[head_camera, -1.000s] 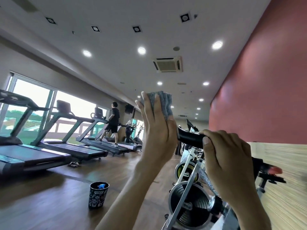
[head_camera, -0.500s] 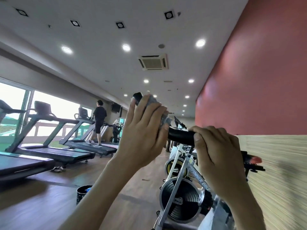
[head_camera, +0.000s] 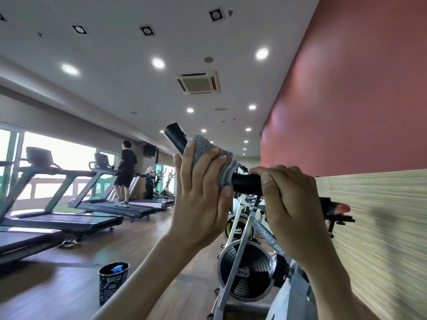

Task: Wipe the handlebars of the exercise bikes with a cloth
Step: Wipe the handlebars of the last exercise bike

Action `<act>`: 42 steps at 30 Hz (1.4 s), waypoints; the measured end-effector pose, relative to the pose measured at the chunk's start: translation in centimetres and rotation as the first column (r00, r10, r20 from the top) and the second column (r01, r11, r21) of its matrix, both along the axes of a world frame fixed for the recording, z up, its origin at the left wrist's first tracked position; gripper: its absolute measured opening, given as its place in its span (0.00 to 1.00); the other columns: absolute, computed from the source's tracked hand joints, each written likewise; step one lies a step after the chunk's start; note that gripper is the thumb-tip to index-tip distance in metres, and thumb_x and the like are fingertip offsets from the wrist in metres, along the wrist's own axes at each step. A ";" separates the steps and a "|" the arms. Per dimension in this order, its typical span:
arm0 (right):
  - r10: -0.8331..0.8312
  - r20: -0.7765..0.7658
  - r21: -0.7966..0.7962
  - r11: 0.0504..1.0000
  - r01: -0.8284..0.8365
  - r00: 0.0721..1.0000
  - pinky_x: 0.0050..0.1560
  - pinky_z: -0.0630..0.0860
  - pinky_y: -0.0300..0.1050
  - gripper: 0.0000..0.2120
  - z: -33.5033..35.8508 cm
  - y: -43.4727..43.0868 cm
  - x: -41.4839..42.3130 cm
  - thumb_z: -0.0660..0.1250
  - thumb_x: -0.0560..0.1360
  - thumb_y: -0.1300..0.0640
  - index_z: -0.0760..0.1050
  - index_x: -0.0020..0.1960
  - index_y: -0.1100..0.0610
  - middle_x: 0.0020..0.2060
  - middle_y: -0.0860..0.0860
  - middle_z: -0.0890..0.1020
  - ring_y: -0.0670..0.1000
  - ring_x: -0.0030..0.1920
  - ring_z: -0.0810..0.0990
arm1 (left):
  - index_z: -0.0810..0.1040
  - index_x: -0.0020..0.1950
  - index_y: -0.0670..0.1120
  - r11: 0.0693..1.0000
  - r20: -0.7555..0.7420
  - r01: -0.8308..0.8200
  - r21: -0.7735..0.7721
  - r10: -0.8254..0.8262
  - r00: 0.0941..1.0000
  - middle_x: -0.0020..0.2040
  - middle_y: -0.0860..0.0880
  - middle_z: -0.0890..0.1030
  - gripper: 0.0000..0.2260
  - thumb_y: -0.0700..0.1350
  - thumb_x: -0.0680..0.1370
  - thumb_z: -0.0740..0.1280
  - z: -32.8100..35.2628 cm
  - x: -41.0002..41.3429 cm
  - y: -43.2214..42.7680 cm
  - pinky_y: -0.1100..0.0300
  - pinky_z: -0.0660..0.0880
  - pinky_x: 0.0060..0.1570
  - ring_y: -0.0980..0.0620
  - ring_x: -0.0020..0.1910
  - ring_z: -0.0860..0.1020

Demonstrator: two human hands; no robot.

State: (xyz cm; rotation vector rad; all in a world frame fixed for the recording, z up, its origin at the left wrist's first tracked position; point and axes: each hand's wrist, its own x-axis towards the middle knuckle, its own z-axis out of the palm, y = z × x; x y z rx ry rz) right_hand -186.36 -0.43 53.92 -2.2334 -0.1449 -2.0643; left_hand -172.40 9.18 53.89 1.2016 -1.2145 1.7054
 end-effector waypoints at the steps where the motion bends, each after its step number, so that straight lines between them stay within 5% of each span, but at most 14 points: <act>1: 0.103 0.023 0.019 0.994 -0.103 0.994 0.48 0.67 0.48 0.17 0.0 -0.3 -0.2 0.51 0.80 0.50 0.79 0.54 0.48 0.36 0.36 0.75 0.42 0.41 0.74 | 0.63 0.69 0.42 1.000 0.012 0.014 -0.019 -0.013 1.000 0.69 0.45 0.65 0.18 0.50 0.83 0.48 -0.3 0.0 -0.6 0.32 0.51 0.73 0.36 0.76 0.53; 6: 0.288 0.188 0.195 0.926 -0.323 0.939 0.48 0.72 0.41 0.19 -1.0 -3.8 0.0 0.51 0.80 0.46 0.79 0.50 0.53 0.42 0.52 0.82 0.52 0.47 0.80 | 0.62 0.68 0.43 0.995 0.081 -0.047 -0.089 0.054 0.995 0.68 0.45 0.65 0.17 0.50 0.83 0.50 -0.8 -0.1 -2.3 0.36 0.45 0.75 0.35 0.74 0.53; 9: 0.451 0.189 0.312 0.814 -0.489 0.872 0.45 0.72 0.34 0.19 -1.7 -5.8 0.8 0.50 0.80 0.44 0.78 0.55 0.50 0.49 0.49 0.83 0.42 0.46 0.80 | 0.59 0.70 0.44 0.989 0.101 -0.073 -0.133 0.086 0.991 0.68 0.45 0.63 0.18 0.51 0.83 0.51 -1.4 -0.2 -3.7 0.32 0.47 0.73 0.38 0.76 0.50; 15: 0.652 0.236 0.369 0.626 -0.687 0.720 0.42 0.72 0.34 0.24 -1.2 -8.0 2.0 0.49 0.79 0.43 0.76 0.45 0.59 0.38 0.56 0.77 0.44 0.39 0.76 | 0.51 0.72 0.44 0.970 0.144 -0.149 -0.190 0.178 0.974 0.70 0.47 0.58 0.20 0.52 0.83 0.50 -1.5 -0.2 -5.3 0.39 0.41 0.74 0.47 0.78 0.43; 18: 0.674 0.204 0.339 0.631 -0.697 0.710 0.40 0.73 0.38 0.23 -1.5 -8.0 2.1 0.48 0.79 0.45 0.75 0.48 0.59 0.40 0.63 0.77 0.50 0.40 0.77 | 0.49 0.73 0.43 0.956 0.173 -0.243 -0.164 0.270 0.947 0.70 0.46 0.58 0.22 0.52 0.83 0.50 -1.8 -1.1 -6.0 0.41 0.41 0.75 0.42 0.76 0.48; 23: 0.702 0.183 0.249 0.644 -0.724 0.688 0.41 0.74 0.48 0.22 -1.7 -8.4 2.0 0.49 0.80 0.45 0.74 0.51 0.60 0.42 0.60 0.79 0.57 0.42 0.78 | 0.50 0.74 0.43 0.904 0.202 -0.403 -0.143 0.425 0.882 0.71 0.46 0.57 0.24 0.52 0.82 0.53 -1.9 -2.6 -6.7 0.44 0.44 0.76 0.39 0.73 0.54; 30: 0.698 0.102 0.149 0.694 -0.705 0.709 0.48 0.69 0.32 0.19 -2.0 -9.7 1.7 0.50 0.81 0.48 0.76 0.56 0.55 0.46 0.53 0.79 0.48 0.49 0.77 | 0.57 0.73 0.43 0.910 0.144 -0.410 -0.058 0.414 0.899 0.69 0.45 0.63 0.22 0.51 0.82 0.51 -1.6 -3.0 -3.5 0.43 0.55 0.73 0.41 0.71 0.62; 38: 0.665 0.112 0.138 0.726 -0.674 0.739 0.38 0.67 0.28 0.16 -1.9 -9.2 0.8 0.52 0.80 0.52 0.76 0.49 0.56 0.33 0.43 0.77 0.43 0.37 0.75 | 0.65 0.68 0.42 0.884 0.101 -0.414 0.218 0.401 0.910 0.63 0.44 0.71 0.22 0.54 0.83 0.45 1.2 -1.6 2.9 0.45 0.58 0.73 0.44 0.69 0.66; 42: 0.616 0.158 0.228 0.738 -0.635 0.772 0.30 0.65 0.30 0.18 -1.8 -8.0 0.8 0.50 0.80 0.51 0.77 0.49 0.56 0.30 0.45 0.76 0.45 0.31 0.73 | 0.67 0.65 0.42 0.916 0.092 -0.351 0.195 0.339 0.936 0.61 0.41 0.74 0.18 0.49 0.82 0.49 1.1 -2.0 2.3 0.46 0.57 0.73 0.42 0.66 0.68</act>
